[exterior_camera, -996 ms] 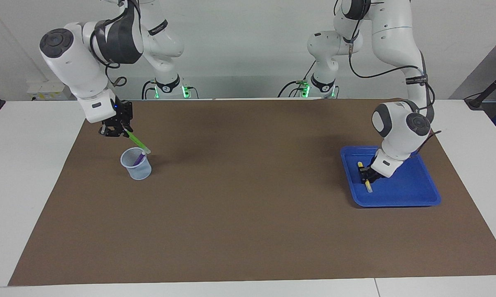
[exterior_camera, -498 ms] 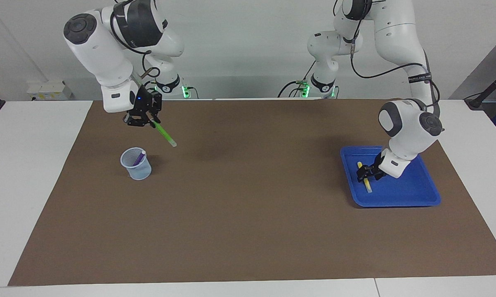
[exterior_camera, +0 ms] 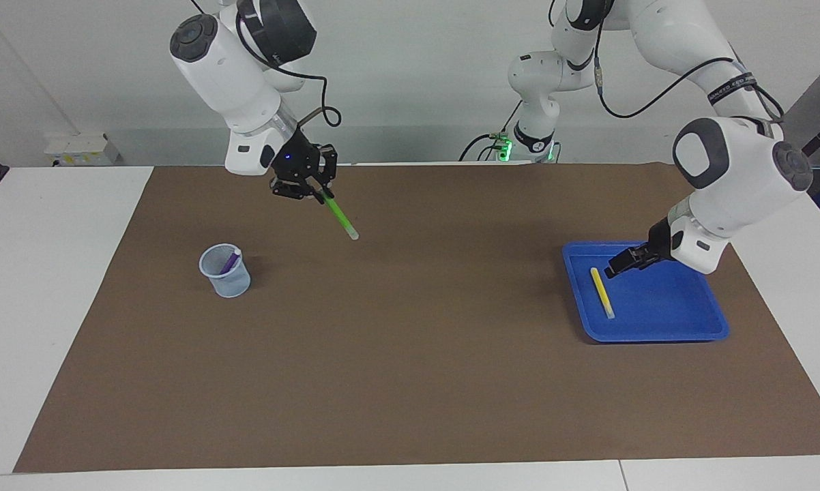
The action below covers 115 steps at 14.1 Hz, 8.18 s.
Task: Right arm passes pens to left for tray arrangement
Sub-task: 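Carry the green pen toward the left gripper while the left gripper opens, then close the left gripper on the green pen held by the right gripper, then lower the green pen into the tray while the right gripper withdraws, then release the green pen beside the yellow pen and lift the left gripper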
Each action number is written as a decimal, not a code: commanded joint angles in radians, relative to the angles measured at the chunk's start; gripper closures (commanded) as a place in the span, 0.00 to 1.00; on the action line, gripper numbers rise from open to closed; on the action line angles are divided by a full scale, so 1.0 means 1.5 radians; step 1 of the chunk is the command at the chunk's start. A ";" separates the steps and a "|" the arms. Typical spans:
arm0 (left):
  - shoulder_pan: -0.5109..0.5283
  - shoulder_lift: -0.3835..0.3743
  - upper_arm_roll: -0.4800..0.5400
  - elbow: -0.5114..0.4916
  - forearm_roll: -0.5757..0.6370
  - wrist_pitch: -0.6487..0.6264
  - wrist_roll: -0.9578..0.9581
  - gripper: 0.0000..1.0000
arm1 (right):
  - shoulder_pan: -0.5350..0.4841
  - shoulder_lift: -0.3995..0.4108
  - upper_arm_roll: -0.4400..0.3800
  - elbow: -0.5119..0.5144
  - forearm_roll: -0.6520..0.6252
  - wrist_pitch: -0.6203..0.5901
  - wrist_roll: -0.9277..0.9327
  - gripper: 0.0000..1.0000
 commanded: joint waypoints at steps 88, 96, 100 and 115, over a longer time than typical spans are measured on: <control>0.037 -0.208 -0.011 -0.268 0.126 0.010 0.184 1.00 | -0.031 -0.019 -0.004 -0.102 -0.228 0.007 -0.038 0.00; 0.075 -0.115 -0.011 -0.278 0.212 0.165 0.273 1.00 | -0.114 -0.026 -0.005 -0.187 -0.249 0.125 -0.224 0.14; 0.075 -0.066 -0.011 -0.280 0.227 0.237 0.273 1.00 | -0.142 -0.016 -0.005 -0.221 -0.254 0.169 -0.222 0.27; 0.065 -0.011 -0.010 -0.370 0.275 0.415 0.270 1.00 | -0.165 0.006 -0.001 -0.265 -0.244 0.209 -0.038 0.56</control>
